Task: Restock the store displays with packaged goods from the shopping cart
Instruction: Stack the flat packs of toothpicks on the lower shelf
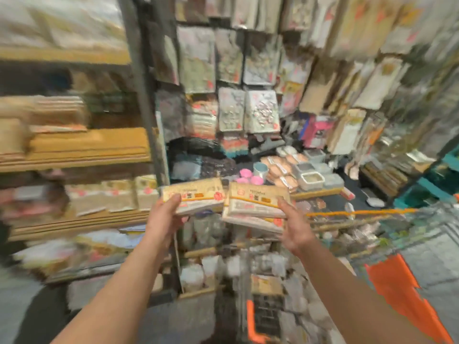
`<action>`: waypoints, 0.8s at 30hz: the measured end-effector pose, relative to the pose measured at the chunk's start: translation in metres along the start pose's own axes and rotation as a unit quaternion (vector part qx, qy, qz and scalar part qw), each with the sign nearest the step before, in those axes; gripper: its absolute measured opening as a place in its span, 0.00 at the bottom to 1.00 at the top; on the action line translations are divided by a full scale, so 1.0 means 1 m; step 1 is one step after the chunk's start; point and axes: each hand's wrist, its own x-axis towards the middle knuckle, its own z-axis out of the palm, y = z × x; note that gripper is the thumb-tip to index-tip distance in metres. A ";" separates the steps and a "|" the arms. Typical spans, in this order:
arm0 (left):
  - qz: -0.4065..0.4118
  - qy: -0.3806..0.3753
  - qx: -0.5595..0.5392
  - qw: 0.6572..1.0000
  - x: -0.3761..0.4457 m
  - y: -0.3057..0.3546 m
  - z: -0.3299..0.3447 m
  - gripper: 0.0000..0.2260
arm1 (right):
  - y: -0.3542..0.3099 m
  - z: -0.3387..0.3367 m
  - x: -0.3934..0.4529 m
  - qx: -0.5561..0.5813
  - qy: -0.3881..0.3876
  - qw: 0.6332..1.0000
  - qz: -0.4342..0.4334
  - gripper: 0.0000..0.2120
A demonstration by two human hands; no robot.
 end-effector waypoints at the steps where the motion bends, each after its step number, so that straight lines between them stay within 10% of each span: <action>1: 0.018 0.015 -0.002 1.000 0.001 0.016 -0.019 0.04 | 0.000 0.027 0.005 -0.010 -0.029 1.000 -0.001 0.20; 13: 0.178 0.129 0.087 0.972 0.057 0.224 -0.267 0.15 | 0.078 0.344 0.048 -0.048 -0.161 0.984 -0.062 0.22; 18: 0.142 0.103 0.103 0.979 0.114 0.268 -0.320 0.35 | 0.097 0.388 0.086 -0.069 -0.160 0.983 -0.057 0.55; 24: 0.118 0.049 0.167 0.978 0.145 0.297 -0.301 0.17 | 0.087 0.410 0.102 -0.077 -0.140 0.987 -0.034 0.52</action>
